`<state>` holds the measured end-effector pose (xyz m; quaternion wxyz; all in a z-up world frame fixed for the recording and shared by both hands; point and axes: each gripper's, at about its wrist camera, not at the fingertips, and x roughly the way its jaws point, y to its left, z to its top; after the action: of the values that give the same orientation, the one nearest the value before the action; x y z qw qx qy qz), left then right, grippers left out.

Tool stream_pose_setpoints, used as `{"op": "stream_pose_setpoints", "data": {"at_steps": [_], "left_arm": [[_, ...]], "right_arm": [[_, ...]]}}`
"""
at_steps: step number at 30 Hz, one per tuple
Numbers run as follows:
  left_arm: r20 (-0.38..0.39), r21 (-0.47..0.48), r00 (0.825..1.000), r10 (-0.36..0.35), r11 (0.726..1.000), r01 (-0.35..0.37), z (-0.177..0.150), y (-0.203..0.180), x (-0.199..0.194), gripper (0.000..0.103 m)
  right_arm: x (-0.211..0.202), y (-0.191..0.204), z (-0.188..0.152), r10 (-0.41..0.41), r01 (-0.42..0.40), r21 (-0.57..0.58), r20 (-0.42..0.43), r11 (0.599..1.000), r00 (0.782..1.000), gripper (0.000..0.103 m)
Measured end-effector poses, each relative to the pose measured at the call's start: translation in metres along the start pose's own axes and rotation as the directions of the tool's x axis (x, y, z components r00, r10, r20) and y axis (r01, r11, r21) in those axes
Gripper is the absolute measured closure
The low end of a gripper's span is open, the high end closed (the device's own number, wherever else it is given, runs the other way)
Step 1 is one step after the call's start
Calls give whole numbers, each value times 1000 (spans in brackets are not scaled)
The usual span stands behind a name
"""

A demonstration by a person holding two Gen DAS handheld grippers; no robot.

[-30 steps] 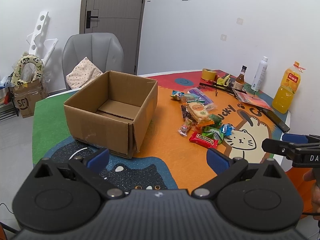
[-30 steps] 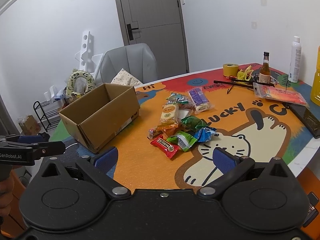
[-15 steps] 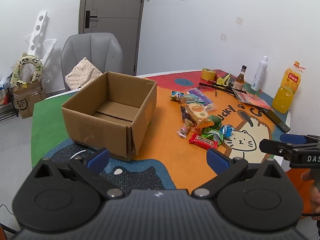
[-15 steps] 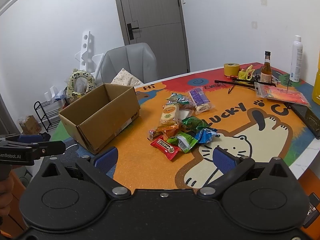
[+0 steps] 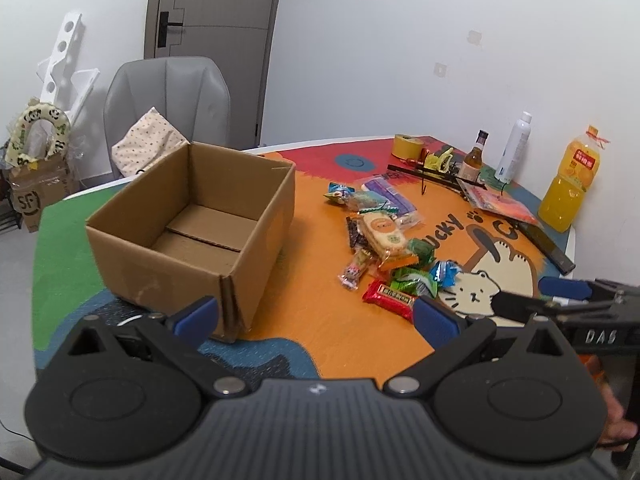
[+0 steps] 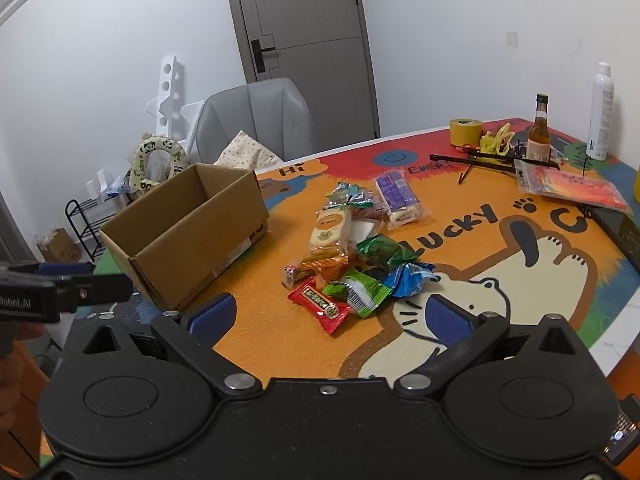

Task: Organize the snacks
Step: 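Grasp the red candy bar with the left gripper while the right grasps the blue wrapper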

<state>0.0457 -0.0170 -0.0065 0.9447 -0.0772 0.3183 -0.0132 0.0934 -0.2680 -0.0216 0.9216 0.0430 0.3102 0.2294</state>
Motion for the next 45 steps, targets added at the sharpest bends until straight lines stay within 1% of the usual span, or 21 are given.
{"op": "stream_pose_setpoints", "data": {"at_steps": [10, 15, 18, 20, 21, 27, 29, 31, 35, 37, 39, 45], "left_arm": [[-19, -26, 1000, -21, 999, 21, 8, -9, 33, 1], [-35, -29, 999, -26, 999, 25, 8, -15, 54, 2], [-31, -28, 999, -23, 999, 22, 9, -19, 64, 3], [-31, -28, 999, -17, 999, 16, 10, -22, 71, 5], [-35, -29, 999, -19, 999, 18, 10, -23, 75, 8], [-76, -29, 997, -29, 999, 27, 10, -32, 100, 20], [-89, -31, 996, -28, 999, 25, 9, -35, 108, 22], [-99, -28, 995, -23, 999, 21, 9, -39, 117, 23], [-121, -11, 993, -7, 1000, 6, 9, -46, 131, 23], [-128, 9, 992, 10, 1000, -9, 9, -52, 139, 23], [-137, 31, 990, 30, 999, -26, 9, -57, 146, 23], [-155, 50, 986, 61, 997, -54, 10, -66, 163, 22]], "right_arm": [[22, -24, -2, 3, -3, 30, -5, 1000, 1000, 0], [35, -38, -6, 3, -1, 53, -21, 999, 1000, 0], [43, -47, -9, 10, -8, 74, -32, 997, 999, 0], [48, -53, -10, 11, -7, 90, -37, 996, 999, 0], [50, -55, -11, 12, -8, 98, -37, 995, 999, 0], [64, -68, -12, 31, -26, 128, -33, 991, 999, 0], [69, -72, -12, 35, -29, 140, -36, 990, 999, 2], [75, -77, -11, 43, -36, 152, -39, 988, 998, 7], [85, -86, -10, 53, -45, 177, -43, 983, 998, 13], [90, -90, -9, 57, -47, 182, -49, 982, 997, 20], [94, -94, -8, 64, -52, 189, -56, 981, 996, 22], [104, -103, -4, 70, -57, 205, -57, 977, 996, 22]]}}
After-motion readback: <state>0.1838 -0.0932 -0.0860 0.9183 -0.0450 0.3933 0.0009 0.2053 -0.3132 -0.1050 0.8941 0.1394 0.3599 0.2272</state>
